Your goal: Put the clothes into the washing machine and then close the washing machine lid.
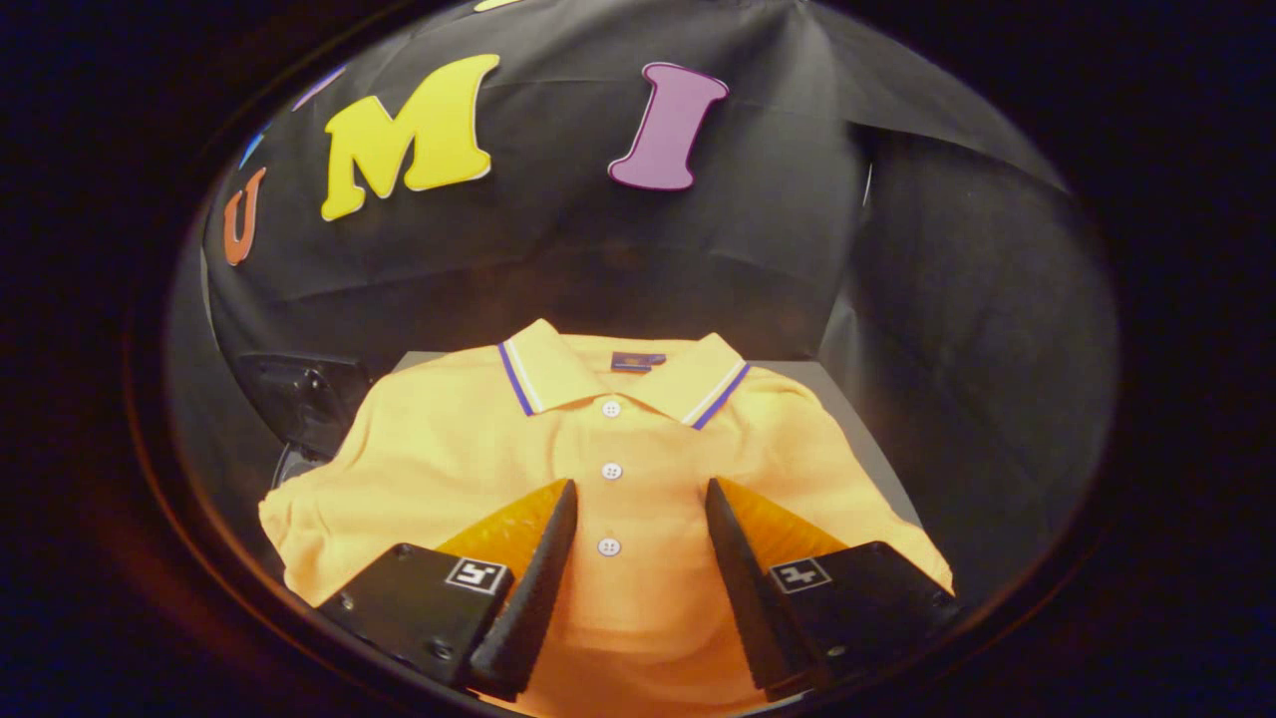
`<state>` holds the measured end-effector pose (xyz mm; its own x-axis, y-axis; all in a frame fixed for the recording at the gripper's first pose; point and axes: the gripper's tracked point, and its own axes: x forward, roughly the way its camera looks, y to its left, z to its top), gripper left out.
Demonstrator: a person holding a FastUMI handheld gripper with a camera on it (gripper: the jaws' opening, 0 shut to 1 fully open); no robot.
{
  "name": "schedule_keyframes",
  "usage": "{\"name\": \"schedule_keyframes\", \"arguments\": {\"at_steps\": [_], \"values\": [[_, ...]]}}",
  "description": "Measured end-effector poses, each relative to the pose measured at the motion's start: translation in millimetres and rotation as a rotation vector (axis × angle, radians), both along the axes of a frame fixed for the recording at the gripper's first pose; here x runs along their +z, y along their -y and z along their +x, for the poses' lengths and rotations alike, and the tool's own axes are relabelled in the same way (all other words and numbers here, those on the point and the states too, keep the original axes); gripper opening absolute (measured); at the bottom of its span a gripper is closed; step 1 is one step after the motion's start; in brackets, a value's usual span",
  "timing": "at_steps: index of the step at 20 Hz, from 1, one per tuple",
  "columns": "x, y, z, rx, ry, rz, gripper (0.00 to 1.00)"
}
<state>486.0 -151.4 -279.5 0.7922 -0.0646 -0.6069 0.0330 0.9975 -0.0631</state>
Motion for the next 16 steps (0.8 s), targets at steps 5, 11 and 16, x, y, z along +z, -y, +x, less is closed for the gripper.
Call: {"name": "schedule_keyframes", "arguments": {"at_steps": [5, 11, 16], "values": [[-3, -11, 1, 0.027, -0.022, 0.009, 0.36], [3, -16, -3, 0.02, -0.034, 0.051, 0.06], [22, -27, -24, 0.018, 0.001, 0.14, 0.04]]}}
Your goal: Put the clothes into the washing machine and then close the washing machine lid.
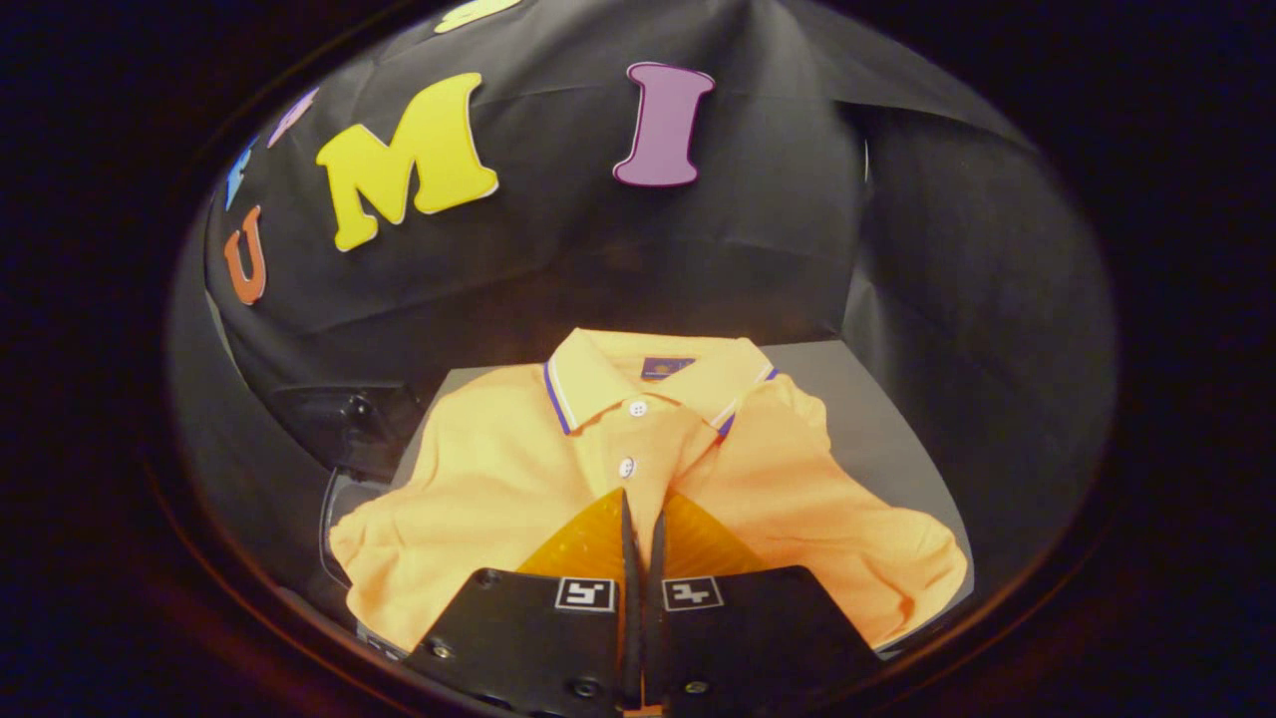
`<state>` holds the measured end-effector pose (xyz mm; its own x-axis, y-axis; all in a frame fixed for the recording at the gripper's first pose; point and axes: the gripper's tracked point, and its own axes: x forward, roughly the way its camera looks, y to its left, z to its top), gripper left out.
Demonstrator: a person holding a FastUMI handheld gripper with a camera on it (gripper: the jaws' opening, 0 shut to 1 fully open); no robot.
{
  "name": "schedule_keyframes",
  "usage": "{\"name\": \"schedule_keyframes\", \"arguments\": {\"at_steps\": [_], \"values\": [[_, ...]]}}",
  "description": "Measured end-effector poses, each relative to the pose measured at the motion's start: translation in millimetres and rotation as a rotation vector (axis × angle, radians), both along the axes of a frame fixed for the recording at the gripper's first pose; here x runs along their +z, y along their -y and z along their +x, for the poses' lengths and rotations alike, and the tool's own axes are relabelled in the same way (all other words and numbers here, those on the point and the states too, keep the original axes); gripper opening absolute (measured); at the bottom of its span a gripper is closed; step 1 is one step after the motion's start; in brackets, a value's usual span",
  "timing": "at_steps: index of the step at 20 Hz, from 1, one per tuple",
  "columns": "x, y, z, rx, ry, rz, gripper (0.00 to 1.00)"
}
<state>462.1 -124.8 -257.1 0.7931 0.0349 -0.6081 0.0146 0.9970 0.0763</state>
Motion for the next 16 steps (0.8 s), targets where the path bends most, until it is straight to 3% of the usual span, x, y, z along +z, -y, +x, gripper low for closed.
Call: {"name": "schedule_keyframes", "arguments": {"at_steps": [16], "values": [[129, -127, -46, 0.115, 0.194, 0.095, 0.04]]}}
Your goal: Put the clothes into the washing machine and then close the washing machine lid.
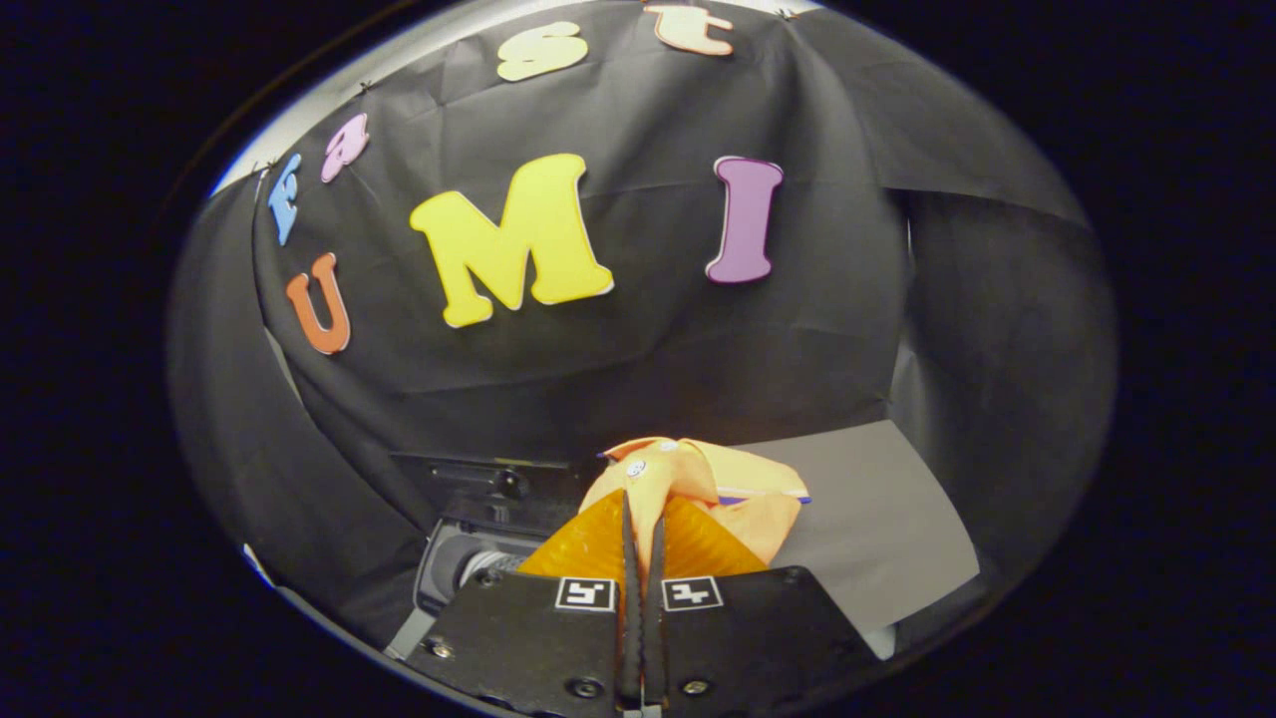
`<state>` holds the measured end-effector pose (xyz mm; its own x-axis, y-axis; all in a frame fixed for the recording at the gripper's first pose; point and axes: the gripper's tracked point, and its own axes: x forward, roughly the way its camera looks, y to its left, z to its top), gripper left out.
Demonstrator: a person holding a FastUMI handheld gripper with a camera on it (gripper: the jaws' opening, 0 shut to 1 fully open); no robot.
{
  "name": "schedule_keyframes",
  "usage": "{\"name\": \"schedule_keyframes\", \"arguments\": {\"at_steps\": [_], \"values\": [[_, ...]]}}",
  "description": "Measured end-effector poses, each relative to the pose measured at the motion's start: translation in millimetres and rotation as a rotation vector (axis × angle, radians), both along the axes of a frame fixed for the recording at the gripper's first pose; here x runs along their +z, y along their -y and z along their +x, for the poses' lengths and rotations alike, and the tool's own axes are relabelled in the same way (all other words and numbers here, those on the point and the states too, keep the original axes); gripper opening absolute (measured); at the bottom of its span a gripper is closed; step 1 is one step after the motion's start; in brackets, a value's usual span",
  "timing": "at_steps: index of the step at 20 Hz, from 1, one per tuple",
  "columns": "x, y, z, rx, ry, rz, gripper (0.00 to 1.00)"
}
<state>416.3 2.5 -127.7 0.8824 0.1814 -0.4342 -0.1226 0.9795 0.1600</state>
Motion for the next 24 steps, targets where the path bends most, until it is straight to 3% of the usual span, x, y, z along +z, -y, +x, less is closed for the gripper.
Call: {"name": "schedule_keyframes", "arguments": {"at_steps": [10, 18, 24], "values": [[41, -113, -30, 0.131, 0.068, 0.023, 0.04], [5, -203, -44, 0.22, 0.01, 0.033, 0.04], [-27, -241, -44, 0.245, -0.046, 0.031, 0.04]]}}
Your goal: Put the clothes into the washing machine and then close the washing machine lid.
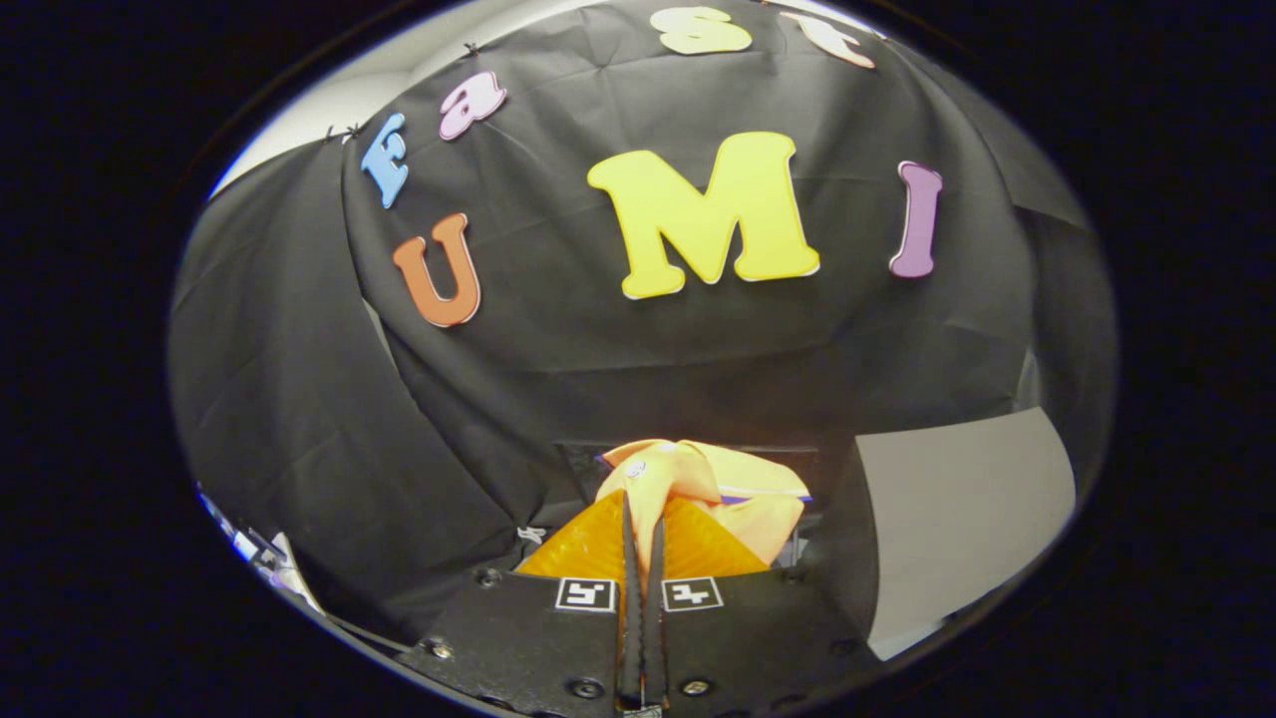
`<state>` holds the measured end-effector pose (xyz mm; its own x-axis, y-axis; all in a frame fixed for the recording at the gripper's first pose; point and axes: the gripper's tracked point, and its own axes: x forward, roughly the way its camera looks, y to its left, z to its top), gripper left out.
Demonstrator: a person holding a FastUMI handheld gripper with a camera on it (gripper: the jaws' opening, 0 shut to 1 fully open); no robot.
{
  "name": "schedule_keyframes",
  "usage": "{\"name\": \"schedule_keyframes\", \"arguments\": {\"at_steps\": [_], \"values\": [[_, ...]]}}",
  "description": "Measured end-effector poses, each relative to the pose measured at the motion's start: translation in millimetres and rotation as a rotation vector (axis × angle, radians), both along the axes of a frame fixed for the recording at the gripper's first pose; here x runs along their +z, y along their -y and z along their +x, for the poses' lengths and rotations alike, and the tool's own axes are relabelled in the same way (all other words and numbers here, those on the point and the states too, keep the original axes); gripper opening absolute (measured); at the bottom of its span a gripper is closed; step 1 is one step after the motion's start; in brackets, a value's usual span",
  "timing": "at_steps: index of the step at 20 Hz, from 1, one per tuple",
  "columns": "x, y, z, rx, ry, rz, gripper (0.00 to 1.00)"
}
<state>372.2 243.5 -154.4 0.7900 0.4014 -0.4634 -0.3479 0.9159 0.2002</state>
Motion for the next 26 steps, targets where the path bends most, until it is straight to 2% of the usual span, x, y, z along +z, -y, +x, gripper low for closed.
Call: {"name": "schedule_keyframes", "arguments": {"at_steps": [6, 13, 26], "values": [[-34, -21, 5, 0.012, -0.049, -0.025, 0.04], [-96, -34, 17, 0.021, -0.156, -0.055, 0.04], [-233, -41, 64, -0.035, -0.466, -0.109, 0.04]]}}
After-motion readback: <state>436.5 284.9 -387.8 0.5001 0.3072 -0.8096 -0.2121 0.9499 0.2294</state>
